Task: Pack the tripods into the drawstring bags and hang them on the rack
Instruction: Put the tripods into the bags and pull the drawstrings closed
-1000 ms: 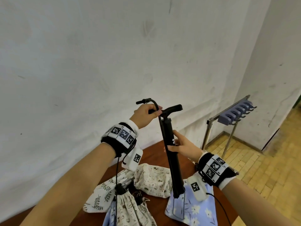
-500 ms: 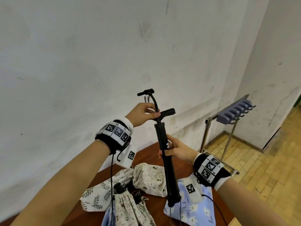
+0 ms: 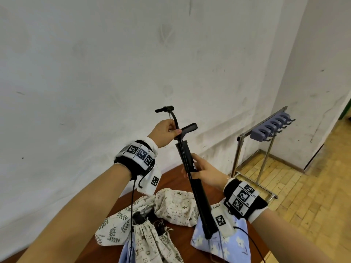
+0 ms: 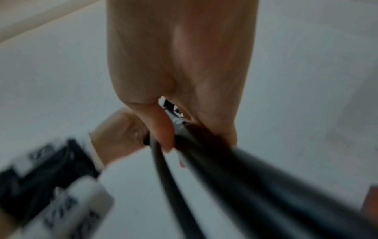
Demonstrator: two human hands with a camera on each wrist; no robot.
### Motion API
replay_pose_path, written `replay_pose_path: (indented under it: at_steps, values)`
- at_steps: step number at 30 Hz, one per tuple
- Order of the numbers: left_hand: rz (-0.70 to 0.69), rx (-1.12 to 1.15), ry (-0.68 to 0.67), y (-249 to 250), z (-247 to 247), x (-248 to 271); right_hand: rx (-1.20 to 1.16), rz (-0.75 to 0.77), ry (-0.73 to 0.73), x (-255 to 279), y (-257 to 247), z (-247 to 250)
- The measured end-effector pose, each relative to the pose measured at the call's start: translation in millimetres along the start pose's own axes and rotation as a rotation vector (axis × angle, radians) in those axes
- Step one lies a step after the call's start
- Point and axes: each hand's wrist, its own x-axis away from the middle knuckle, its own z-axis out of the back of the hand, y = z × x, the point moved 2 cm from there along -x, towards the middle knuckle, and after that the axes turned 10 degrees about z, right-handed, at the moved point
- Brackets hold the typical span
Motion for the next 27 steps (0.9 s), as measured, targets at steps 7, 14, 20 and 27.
replay_pose_path:
  at_steps: [7, 14, 20, 27]
  values:
    - [0.096, 0.083, 0.047, 6, -5, -6, -0.026, -0.065, 0.072, -9, -4, 1]
    - [0.248, -0.005, 0.043, -11, -11, -8, 0.03, -0.091, 0.126, -12, 12, -1]
    - [-0.088, -0.131, 0.032, -21, 0, -2, -0.08, -0.075, 0.086, -6, 6, 5]
    - [-0.004, 0.066, -0.325, -40, -28, 9, -0.161, -0.033, 0.163, -6, 6, 9]
